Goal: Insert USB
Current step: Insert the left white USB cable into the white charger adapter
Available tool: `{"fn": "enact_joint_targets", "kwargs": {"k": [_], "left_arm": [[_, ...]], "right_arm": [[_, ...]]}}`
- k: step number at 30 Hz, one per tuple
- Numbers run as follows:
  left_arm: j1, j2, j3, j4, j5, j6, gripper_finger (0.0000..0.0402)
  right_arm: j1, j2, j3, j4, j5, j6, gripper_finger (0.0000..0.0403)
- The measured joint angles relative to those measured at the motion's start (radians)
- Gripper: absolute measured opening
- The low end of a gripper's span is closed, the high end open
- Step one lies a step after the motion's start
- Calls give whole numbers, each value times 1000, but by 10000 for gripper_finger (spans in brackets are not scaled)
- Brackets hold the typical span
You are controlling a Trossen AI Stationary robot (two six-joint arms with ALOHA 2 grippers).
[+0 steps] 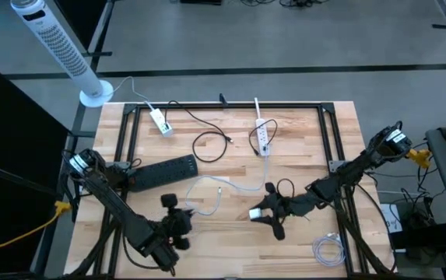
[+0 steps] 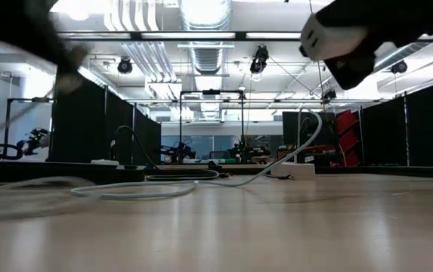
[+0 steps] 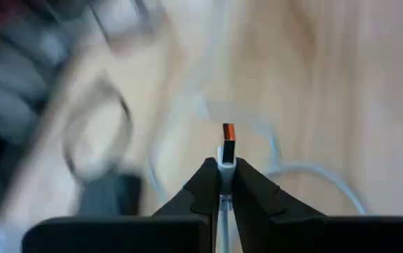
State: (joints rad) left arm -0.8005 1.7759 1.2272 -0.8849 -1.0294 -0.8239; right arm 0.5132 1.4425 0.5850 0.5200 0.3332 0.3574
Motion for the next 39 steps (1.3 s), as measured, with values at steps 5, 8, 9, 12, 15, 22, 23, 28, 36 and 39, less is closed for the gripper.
{"fn": "enact_joint_targets", "kwargs": {"k": [5, 8, 9, 12, 15, 22, 23, 28, 36, 39], "left_arm": [[67, 6, -109, 193, -267, 84, 17], [131, 8, -170, 246, -298, 84, 17], [153, 8, -184, 264, -296, 84, 17], [209, 8, -205, 326, -296, 118, 17], [246, 8, -209, 416, -320, 180, 17], [266, 8, -209, 497, -400, 192, 17], [269, 8, -209, 503, -406, 191, 17], [292, 8, -209, 511, -420, 255, 17], [349, 8, -209, 643, -335, 628, 17], [376, 7, -210, 748, -239, 801, 17]], "right_arm": [[-67, 0, 0, 87, -29, -81, 141], [-112, 0, 0, 132, -149, -89, 141], [-126, 0, 0, 149, -189, -89, 141], [-161, -5, 0, 154, -232, -99, 141], [-199, -15, 0, 155, -254, -166, 141], [-343, -44, 0, 176, -452, -238, 141], [-362, -47, 0, 177, -471, -236, 141], [-415, -48, 0, 167, -497, -211, 141], [-406, -34, 0, 152, -346, -115, 141], [-388, -16, 23, 87, -266, -96, 141]]}}
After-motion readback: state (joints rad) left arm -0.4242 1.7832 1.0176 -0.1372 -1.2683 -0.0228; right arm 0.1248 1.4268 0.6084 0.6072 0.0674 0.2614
